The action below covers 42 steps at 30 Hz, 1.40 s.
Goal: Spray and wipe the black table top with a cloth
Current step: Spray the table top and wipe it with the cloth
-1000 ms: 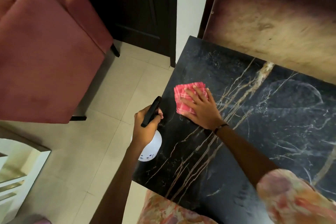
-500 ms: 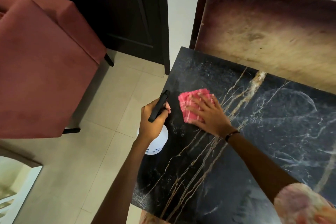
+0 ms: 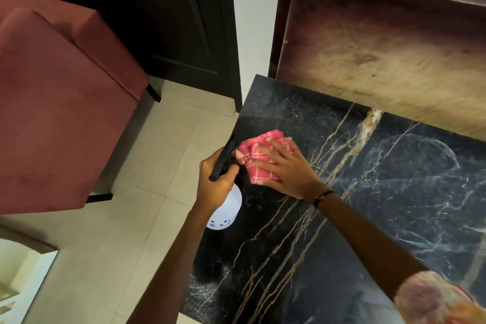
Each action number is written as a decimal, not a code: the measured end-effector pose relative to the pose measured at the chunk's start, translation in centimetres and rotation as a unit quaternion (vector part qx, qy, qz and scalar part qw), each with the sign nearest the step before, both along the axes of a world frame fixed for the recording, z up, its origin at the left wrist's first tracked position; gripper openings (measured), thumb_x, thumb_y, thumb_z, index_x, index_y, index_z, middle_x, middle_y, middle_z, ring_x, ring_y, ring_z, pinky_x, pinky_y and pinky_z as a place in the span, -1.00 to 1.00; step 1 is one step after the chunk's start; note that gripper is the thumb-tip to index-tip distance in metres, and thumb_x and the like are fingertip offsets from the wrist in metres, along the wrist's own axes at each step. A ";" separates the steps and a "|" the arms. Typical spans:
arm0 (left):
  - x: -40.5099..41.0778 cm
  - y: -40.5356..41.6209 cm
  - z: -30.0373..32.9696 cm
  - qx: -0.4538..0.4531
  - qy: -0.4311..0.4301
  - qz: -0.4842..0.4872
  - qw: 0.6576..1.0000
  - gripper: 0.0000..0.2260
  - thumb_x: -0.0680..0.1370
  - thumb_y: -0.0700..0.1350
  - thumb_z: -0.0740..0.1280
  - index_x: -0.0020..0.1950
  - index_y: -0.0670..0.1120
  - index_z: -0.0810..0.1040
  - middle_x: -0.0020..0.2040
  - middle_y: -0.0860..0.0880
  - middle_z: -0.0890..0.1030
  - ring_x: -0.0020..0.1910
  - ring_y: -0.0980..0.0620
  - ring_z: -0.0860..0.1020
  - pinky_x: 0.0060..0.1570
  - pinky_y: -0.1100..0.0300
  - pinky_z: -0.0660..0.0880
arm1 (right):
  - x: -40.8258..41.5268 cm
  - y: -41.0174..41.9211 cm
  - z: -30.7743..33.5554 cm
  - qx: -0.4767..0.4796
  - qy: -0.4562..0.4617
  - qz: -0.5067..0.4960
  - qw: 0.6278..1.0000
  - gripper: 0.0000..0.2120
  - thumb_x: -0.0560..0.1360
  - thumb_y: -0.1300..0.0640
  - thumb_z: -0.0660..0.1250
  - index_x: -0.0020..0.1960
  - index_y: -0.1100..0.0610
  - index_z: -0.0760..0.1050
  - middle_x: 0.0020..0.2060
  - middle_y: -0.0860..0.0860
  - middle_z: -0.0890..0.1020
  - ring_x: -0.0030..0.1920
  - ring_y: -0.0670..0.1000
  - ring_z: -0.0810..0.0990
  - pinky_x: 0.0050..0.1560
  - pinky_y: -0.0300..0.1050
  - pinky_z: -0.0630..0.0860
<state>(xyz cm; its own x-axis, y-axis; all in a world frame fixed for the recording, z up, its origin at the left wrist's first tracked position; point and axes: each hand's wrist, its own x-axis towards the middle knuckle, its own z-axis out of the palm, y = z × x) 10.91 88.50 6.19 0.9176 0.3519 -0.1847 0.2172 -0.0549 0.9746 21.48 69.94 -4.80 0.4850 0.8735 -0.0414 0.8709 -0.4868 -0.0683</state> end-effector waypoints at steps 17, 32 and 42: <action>-1.6 -0.2 -1.4 0.086 -0.051 -0.025 0.995 -0.82 0.44 -0.13 0.28 0.02 -0.03 0.56 -0.05 0.03 0.63 -0.30 0.16 0.55 -0.18 0.29 0.49 | 5.8 3.5 -0.1 0.005 -0.008 -0.034 0.999 -0.45 0.54 -0.31 0.00 0.46 -0.13 0.22 0.51 0.04 0.22 0.51 0.16 0.13 0.41 0.43 0.05; -2.0 0.4 -1.9 0.134 -0.052 -0.019 0.989 -0.81 0.42 -0.07 0.26 -0.03 0.18 0.52 -0.05 0.22 0.63 -0.17 0.14 0.60 -0.07 0.33 0.53 | 11.6 10.5 1.0 -0.013 0.044 -0.218 0.975 -0.43 0.55 -0.30 0.03 0.49 -0.10 0.18 0.54 0.02 0.11 0.53 0.21 -0.01 0.38 0.46 -0.13; -1.8 0.5 -1.5 0.090 -0.054 -0.053 0.993 -0.83 0.42 -0.11 0.29 -0.04 0.11 0.53 -0.17 0.14 0.64 -0.26 0.15 0.59 -0.19 0.42 0.48 | 8.9 -5.0 0.8 -0.016 0.030 -0.279 0.960 -0.27 0.48 -0.43 -0.28 0.47 -0.10 0.21 0.51 0.03 0.20 0.52 0.17 0.09 0.41 0.45 -0.02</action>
<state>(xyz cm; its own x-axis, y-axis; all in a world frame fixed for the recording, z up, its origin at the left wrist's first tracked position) 9.06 89.00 4.65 0.9624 0.2702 -0.0267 0.0965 -0.2482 0.9639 30.38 64.91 -3.98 0.8725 0.4770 -0.1060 0.4697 -0.8785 -0.0866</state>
